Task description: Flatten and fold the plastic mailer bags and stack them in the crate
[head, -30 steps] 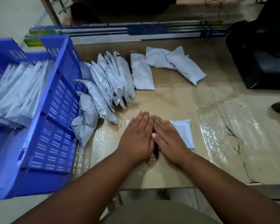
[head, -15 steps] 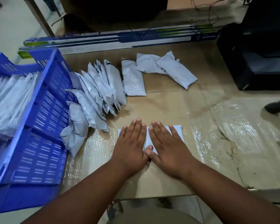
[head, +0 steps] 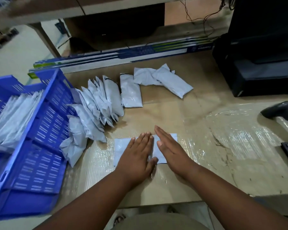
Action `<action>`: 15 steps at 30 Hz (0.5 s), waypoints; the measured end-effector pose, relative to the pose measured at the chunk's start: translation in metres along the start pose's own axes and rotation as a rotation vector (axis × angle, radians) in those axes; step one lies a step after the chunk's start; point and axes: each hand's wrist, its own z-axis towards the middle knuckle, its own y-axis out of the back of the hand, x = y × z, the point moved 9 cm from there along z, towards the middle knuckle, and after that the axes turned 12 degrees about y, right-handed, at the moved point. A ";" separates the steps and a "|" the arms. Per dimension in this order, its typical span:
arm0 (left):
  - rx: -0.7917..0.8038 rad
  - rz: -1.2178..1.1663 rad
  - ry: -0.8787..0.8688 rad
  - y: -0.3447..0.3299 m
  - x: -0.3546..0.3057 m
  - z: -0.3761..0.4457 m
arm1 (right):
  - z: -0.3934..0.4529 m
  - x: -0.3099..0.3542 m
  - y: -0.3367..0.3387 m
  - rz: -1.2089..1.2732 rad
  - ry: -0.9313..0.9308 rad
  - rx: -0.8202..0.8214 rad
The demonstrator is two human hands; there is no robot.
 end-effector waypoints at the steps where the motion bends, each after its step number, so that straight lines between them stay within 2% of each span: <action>1: -0.003 -0.012 0.007 -0.004 -0.001 -0.001 | 0.000 0.003 0.002 -0.061 0.016 0.025; 4: -0.017 0.000 0.005 -0.009 0.001 -0.001 | -0.007 0.003 0.000 -0.722 0.147 0.229; 6: -0.007 0.016 -0.004 -0.010 0.002 -0.001 | -0.019 -0.014 0.001 -0.944 0.091 0.341; 11: 0.020 0.045 -0.007 -0.011 0.000 -0.001 | -0.031 -0.029 0.002 -0.957 -0.002 0.373; 15: 0.050 0.050 0.006 -0.010 0.000 -0.002 | -0.027 -0.023 0.011 -0.810 -0.004 0.369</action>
